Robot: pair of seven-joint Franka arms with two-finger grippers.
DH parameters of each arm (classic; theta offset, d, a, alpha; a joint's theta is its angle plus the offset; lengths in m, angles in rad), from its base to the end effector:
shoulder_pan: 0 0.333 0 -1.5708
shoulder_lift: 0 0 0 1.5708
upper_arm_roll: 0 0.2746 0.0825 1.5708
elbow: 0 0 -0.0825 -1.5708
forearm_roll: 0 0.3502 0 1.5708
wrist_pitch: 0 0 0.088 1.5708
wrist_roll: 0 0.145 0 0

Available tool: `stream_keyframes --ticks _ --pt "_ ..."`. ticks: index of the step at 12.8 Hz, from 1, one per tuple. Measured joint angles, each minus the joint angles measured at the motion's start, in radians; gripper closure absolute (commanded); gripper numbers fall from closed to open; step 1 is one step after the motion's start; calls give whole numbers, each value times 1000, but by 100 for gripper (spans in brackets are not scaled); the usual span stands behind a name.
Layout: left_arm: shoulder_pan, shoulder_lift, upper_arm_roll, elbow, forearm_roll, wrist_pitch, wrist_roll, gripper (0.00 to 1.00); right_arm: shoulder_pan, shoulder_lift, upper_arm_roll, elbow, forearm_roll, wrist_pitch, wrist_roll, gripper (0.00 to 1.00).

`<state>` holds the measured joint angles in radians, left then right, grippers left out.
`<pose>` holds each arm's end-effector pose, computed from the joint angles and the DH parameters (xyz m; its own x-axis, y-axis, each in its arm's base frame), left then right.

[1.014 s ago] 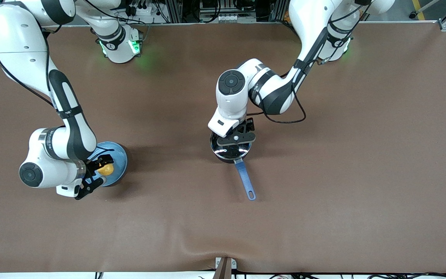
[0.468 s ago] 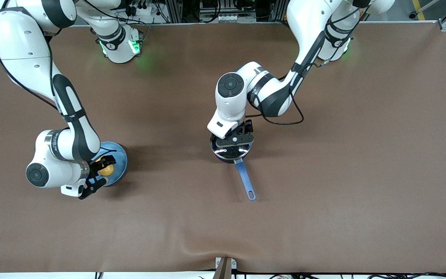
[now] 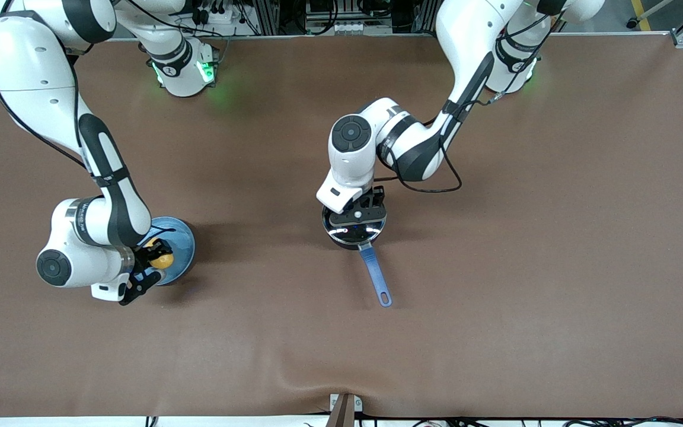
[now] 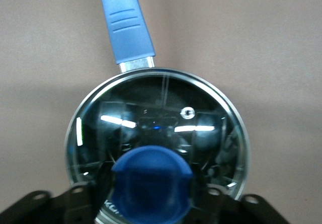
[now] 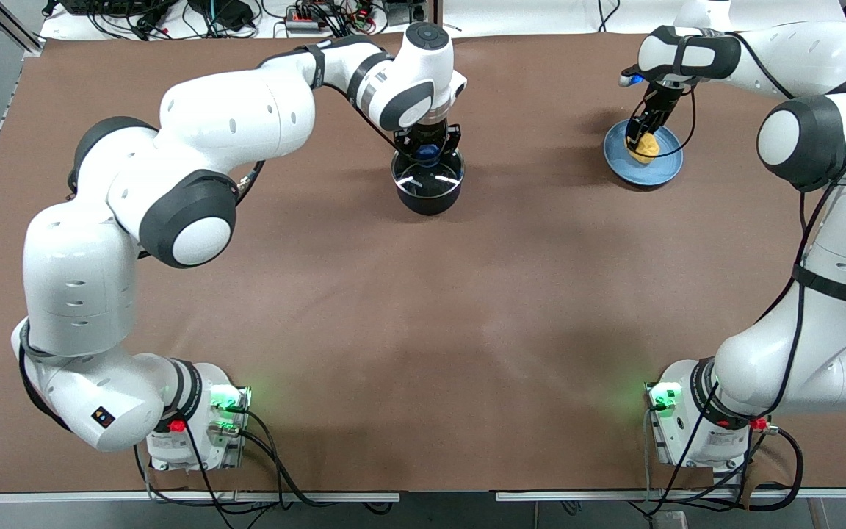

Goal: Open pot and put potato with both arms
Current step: 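Lift the lid off with the left gripper while the right gripper lifts the potato, then carry the potato over the pot while the left gripper lowers the lid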

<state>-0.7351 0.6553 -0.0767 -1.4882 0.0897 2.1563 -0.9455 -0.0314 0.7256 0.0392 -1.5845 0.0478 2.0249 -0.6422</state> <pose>0.4645 -0.4716 0.2371 0.9944 0.1006 0.0319 0.1008 -0.9949 -0.0050 0.6021 0.0080 0.1453 0.7887 0.5850 -0.1890 0.5472 -0.8082 -0.2179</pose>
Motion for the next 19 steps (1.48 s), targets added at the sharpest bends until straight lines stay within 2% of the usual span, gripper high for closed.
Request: stream_keyframes --ticks 4,7,10,13,16,19 --pt "3 -13 0 20 -1 -39 -1 100 3 -1 9 18 5 0 10 91" --pt "34 -112 2 48 -6 -146 11 100 13 -15 52 45 8 -48 103 93" --pt "165 -264 6 48 -9 -318 155 100 21 -25 153 84 9 -66 284 92" --pt "328 -334 9 13 -13 -363 326 100 54 -44 268 91 9 -71 518 93" --pt "485 -353 11 -76 -14 -356 519 100 173 -55 294 97 9 -60 758 93" --pt "615 -355 10 -188 -15 -257 651 100 313 -63 296 114 7 -35 967 94"
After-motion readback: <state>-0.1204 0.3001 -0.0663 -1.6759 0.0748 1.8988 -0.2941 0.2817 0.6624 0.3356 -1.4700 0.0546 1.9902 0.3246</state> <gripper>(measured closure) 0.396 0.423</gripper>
